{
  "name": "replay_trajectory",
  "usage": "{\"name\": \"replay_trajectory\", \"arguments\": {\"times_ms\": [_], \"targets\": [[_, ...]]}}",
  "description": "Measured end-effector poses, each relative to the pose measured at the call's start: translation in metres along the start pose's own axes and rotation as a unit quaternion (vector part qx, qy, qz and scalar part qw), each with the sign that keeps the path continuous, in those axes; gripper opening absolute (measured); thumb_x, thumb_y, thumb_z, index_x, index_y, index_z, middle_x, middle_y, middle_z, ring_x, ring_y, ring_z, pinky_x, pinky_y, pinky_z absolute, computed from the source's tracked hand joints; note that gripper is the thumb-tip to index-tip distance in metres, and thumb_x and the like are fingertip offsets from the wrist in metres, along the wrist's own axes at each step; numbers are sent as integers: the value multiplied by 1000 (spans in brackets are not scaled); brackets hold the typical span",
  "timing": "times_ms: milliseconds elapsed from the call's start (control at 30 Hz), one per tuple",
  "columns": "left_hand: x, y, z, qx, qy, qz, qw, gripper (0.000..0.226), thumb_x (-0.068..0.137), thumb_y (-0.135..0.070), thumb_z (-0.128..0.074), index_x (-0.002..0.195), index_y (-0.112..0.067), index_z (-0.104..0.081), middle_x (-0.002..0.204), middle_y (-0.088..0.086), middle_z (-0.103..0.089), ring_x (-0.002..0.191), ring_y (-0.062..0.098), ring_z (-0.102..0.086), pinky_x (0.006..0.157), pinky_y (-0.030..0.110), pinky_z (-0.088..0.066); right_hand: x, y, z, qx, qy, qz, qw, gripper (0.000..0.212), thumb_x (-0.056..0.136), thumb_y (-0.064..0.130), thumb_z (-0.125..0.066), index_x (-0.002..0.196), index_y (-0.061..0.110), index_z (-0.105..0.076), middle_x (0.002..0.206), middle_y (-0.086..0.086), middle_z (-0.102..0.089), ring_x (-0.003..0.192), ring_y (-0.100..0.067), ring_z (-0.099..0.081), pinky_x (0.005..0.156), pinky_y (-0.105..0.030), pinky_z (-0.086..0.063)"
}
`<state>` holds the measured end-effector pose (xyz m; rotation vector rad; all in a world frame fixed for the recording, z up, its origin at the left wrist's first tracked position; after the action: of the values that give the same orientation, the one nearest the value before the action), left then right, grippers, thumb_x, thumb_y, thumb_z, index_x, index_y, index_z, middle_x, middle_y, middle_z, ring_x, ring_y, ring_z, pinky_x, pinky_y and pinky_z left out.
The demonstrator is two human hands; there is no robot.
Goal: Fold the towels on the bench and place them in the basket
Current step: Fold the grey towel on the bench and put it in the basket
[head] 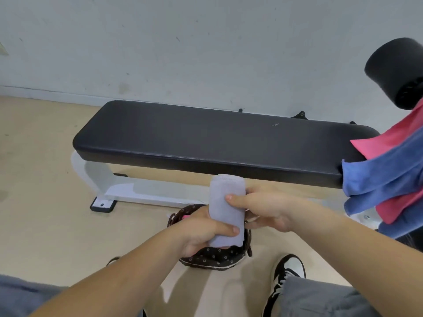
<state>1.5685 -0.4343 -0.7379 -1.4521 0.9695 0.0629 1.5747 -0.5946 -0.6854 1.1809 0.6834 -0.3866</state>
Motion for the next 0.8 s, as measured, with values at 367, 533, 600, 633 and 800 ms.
{"name": "replay_trajectory", "arguments": {"times_ms": [367, 533, 600, 633, 800], "targets": [[60, 51, 24, -31, 70, 42, 996, 43, 81, -16, -86, 122, -20, -73, 117, 5, -78, 113, 24, -72, 105, 47, -54, 69, -62, -18, -64, -51, -40, 996, 39, 101, 32, -62, 138, 19, -56, 127, 2, -68, 117, -21, -64, 103, -38, -54], [78, 84, 52, -28, 9, 73, 997, 48, 81, -35, -87, 124, -21, -70, 112, 3, -79, 109, 22, -74, 97, 43, -59, 137, -79, -32, 32, -15, -113, 993, 30, 103, 23, -61, 130, 10, -60, 121, -8, -73, 109, -27, -72, 91, -42, -62], [88, 103, 75, 1, -64, 84, 994, 49, 75, -40, -88, 116, -19, -72, 103, 3, -80, 97, 20, -77, 89, 38, -63, 168, -91, -55, 49, -10, -126, 991, 31, 102, 22, -62, 131, 9, -61, 121, -10, -74, 108, -30, -72, 89, -46, -63], [94, 112, 87, 21, -105, 91, 990, 44, 75, -39, -87, 110, -17, -72, 97, 4, -80, 86, 19, -76, 80, 33, -63, 183, -98, -67, 48, -6, -134, 990, 31, 102, 21, -61, 130, 9, -61, 121, -10, -73, 108, -30, -72, 89, -48, -62], [119, 146, 113, 151, -214, 99, 960, 12, 83, -16, -72, 85, -10, -62, 82, 8, -66, 79, 28, -63, 70, 34, -51, 250, -155, -100, 33, -36, -178, 983, 47, 84, 19, -56, 129, 8, -60, 119, -14, -68, 106, -34, -67, 93, -51, -59]]}}
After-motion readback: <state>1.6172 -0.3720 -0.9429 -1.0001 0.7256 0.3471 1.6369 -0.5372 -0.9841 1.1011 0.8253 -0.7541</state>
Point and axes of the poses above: each hand's wrist, its own x-axis towards the middle knuckle, its own z-axis out of the back of the hand, y = z × x, the point moved 3 cm from there along x, towards the middle knuckle
